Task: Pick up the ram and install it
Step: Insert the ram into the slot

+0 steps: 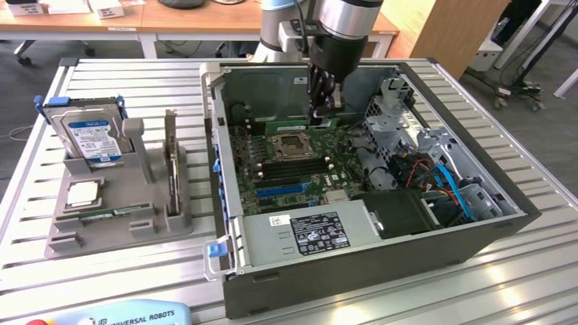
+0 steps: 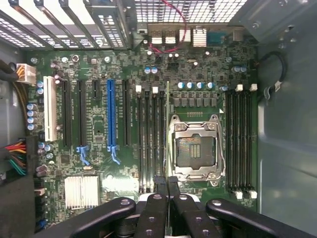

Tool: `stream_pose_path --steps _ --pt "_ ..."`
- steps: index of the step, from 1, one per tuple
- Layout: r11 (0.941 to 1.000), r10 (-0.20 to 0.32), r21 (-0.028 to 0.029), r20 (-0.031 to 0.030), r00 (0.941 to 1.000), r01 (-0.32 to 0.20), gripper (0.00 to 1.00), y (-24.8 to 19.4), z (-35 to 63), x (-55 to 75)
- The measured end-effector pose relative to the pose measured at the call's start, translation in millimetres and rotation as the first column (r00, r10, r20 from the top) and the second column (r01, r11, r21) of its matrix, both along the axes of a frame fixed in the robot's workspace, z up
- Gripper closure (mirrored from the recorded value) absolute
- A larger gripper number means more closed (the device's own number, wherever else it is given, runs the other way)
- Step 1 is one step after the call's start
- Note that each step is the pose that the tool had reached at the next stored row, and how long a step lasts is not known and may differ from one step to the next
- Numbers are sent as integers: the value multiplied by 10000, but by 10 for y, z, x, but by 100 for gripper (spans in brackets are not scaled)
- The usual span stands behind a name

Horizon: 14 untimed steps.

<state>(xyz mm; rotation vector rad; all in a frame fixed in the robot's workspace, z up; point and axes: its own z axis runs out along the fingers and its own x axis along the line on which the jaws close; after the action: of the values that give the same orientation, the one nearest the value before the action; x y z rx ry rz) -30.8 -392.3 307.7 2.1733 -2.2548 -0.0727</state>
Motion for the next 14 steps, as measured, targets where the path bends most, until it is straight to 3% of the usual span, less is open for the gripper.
stream_pose_path --steps 8,14 --pt "10000 1 1 0 10000 -1 89 -90 0 0" --pt "10000 1 0 0 10000 -1 89 -104 0 0"
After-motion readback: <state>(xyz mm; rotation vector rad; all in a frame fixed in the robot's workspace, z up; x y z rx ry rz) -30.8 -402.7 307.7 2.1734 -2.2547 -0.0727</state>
